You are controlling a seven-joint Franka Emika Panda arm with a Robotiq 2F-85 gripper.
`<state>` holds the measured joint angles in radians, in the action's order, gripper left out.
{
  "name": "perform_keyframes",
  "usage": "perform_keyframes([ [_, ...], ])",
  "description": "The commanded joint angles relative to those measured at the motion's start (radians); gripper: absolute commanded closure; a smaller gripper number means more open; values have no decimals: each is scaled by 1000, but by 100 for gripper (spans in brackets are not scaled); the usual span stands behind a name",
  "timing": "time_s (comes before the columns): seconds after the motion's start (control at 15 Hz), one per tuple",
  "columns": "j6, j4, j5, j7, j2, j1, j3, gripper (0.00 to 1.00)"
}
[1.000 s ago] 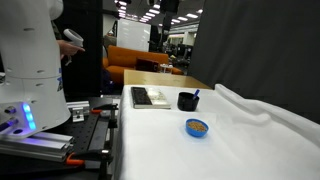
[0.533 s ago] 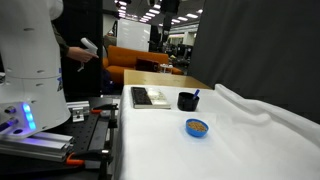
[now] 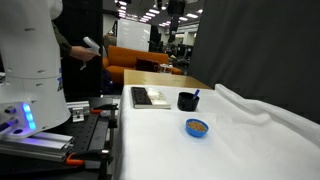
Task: Take the pen out of the black cup and put it on the table
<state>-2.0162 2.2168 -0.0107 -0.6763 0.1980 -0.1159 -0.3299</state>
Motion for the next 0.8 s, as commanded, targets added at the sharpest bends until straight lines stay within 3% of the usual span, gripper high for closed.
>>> perform_keyframes([
  [0.0,3,-9,-7,-4,-12,-23,22,0],
  [0.4,4,-14,-6,-9,-26,-26,22,0],
  [0.73,11,-107,-32,-20,-107,-28,26,0],
])
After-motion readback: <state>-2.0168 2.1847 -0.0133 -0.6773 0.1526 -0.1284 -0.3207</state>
